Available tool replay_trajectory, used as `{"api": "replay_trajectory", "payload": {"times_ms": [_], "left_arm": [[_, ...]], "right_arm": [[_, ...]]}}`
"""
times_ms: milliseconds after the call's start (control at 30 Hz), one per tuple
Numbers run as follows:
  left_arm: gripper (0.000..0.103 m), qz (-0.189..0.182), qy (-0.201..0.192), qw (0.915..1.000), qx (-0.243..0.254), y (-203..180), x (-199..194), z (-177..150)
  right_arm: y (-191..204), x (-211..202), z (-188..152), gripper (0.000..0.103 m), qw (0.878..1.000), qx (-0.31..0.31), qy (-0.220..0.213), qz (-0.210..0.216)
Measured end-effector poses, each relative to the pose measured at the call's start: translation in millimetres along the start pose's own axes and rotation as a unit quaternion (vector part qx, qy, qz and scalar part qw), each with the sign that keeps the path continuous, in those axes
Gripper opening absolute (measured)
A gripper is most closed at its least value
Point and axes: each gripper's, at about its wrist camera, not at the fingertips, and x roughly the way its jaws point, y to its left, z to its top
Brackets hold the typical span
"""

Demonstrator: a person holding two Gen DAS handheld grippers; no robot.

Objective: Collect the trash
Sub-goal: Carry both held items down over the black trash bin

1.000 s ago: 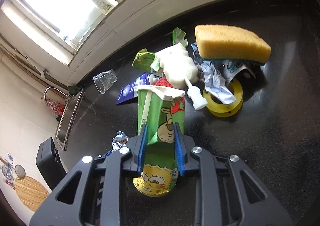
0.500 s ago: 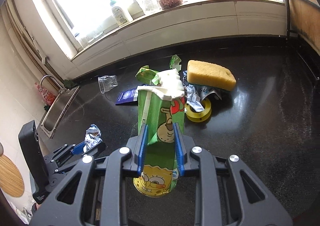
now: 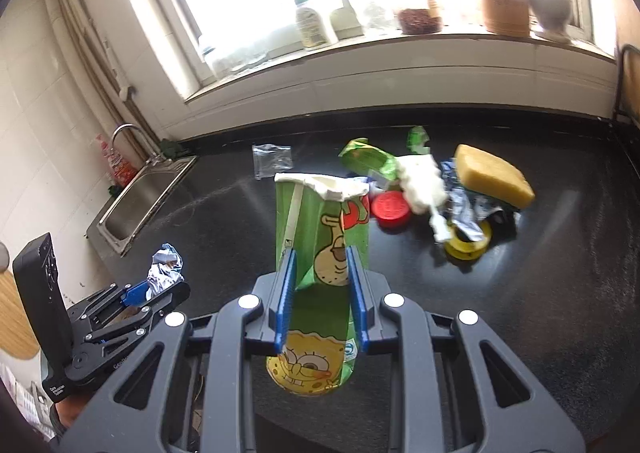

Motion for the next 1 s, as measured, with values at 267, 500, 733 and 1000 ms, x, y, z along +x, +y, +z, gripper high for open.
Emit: {"api": "replay_trajectory", "payload": {"times_ms": [267,500,733,1000], "left_arm": [[0.038,0.1,-0.013,0.9905,-0.094,122.2,-75.8,-52.0],[0.038,0.197,0.007,0.9624,-0.187,218.3,-128.0,-130.2],[0.038,0.23,0.04,0.9316,-0.279,289.0,-139.2,-212.4],[0.038,0.186,0.079,0.9149,-0.349,333.9,-84.9,-290.4]], "right_arm": [[143.8,45.3,-4.9,0.026,0.988,-0.095,0.034,0.113],[284.0,86.3,-51.2,0.026,0.954,-0.188,0.092,0.217],[386.4,135.5,-126.6,0.026,0.911,-0.265,0.169,0.268],[423.1,219.9,-210.2,0.026,0.886,-0.306,0.252,0.241]]}}
